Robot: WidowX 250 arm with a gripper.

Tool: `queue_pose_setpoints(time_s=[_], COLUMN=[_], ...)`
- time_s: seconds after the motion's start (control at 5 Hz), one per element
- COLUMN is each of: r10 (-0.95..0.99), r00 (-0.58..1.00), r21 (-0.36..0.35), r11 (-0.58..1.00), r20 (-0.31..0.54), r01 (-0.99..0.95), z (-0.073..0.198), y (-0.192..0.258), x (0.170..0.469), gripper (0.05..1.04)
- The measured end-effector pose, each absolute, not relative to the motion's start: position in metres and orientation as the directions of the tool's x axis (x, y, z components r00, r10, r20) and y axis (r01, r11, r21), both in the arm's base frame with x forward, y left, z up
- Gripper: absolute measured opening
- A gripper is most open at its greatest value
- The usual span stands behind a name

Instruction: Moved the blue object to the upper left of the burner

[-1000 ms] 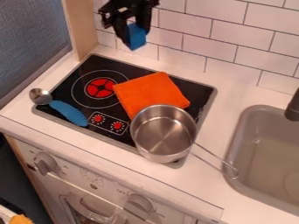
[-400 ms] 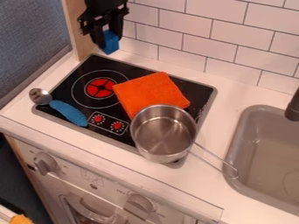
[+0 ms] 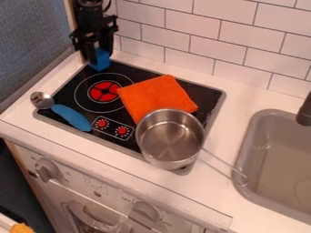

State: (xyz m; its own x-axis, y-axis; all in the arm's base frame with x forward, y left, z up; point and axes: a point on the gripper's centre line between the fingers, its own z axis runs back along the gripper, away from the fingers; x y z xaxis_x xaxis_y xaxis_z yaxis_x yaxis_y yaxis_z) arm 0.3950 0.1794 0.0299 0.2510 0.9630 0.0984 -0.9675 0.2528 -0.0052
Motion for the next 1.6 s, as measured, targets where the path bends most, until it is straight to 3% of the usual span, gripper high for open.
queue_pose_setpoints(time_s=[0.2, 0.4, 0.6, 1.2, 1.6], r10=[0.965, 0.969, 0.966, 0.943, 0.919], r00=[0.247, 0.239, 0.253, 0.314, 0.391], r21=[0.001, 0.018, 0.027, 0.031, -0.005], r11=[0.248, 0.238, 0.251, 0.313, 0.392], r20=[0.087, 0.067, 0.060, 0.106, 0.058], r01=[-0.969, -0.971, -0.967, -0.949, -0.920], z=[0.029, 0.029, 0.030, 0.048, 0.098], y=[0.178, 0.176, 0.172, 0.165, 0.151], x=[0.395, 0.393, 0.393, 0.407, 0.407], gripper=[0.675, 0.943, 1.004, 1.000, 1.001])
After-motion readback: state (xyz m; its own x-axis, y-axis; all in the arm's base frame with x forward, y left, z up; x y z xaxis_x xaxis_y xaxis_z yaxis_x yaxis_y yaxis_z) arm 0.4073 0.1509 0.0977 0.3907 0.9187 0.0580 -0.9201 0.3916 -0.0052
